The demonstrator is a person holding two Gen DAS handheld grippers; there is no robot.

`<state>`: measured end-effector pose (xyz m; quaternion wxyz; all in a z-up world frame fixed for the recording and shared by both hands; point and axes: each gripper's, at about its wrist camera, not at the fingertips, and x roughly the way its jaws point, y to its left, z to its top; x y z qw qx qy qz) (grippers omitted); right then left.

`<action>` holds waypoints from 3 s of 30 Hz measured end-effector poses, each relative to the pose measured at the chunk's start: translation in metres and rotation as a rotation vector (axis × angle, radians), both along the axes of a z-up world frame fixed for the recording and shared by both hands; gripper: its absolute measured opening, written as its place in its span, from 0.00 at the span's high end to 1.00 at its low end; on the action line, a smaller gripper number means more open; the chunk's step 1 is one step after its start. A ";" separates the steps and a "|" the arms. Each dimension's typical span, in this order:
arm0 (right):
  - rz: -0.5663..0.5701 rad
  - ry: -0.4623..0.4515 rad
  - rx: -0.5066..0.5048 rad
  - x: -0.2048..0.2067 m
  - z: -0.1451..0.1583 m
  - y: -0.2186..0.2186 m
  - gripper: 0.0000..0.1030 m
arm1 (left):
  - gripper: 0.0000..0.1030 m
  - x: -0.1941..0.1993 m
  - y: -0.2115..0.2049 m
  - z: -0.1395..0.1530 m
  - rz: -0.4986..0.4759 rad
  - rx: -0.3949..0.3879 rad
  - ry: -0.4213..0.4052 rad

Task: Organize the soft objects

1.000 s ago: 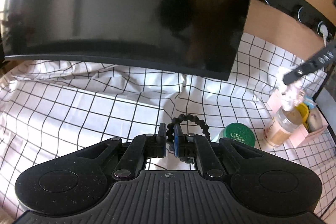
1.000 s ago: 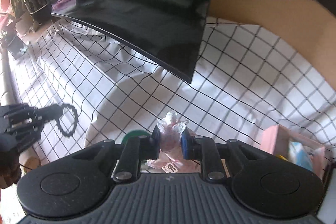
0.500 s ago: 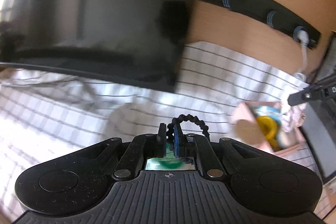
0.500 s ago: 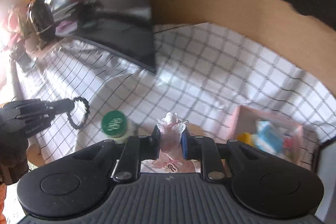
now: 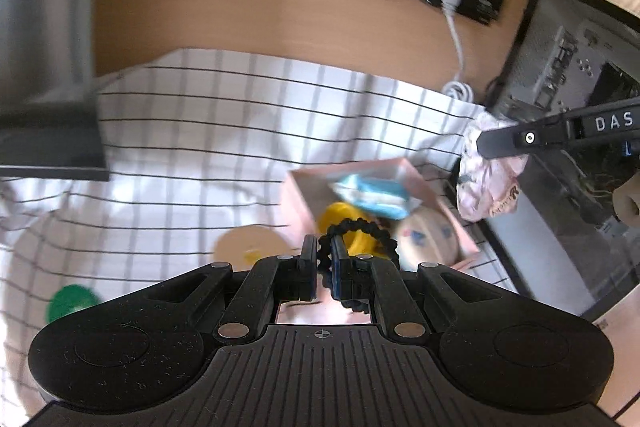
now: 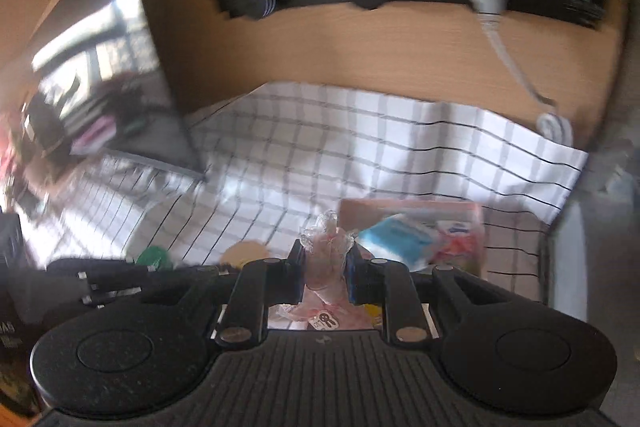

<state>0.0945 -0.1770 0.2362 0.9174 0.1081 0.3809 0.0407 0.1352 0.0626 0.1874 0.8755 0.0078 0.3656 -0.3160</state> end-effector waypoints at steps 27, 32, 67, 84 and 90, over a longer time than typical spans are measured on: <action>-0.363 0.052 0.128 0.102 -0.140 -0.087 0.81 | 0.91 0.182 -0.147 -0.100 -0.054 0.202 0.391; -0.361 0.155 0.132 0.118 -0.167 -0.093 0.78 | 0.85 0.194 -0.138 -0.110 -0.092 0.177 0.393; -0.109 -0.043 -0.132 -0.074 -0.129 0.028 0.27 | 0.83 -0.059 0.011 -0.119 -0.043 0.141 0.023; -0.006 0.075 -0.226 -0.068 -0.227 0.013 0.00 | 0.39 -0.114 -0.042 -0.180 0.321 0.105 -0.102; -0.057 0.004 -0.229 -0.080 -0.234 -0.001 0.00 | 0.39 -0.139 -0.053 -0.184 0.404 0.139 -0.169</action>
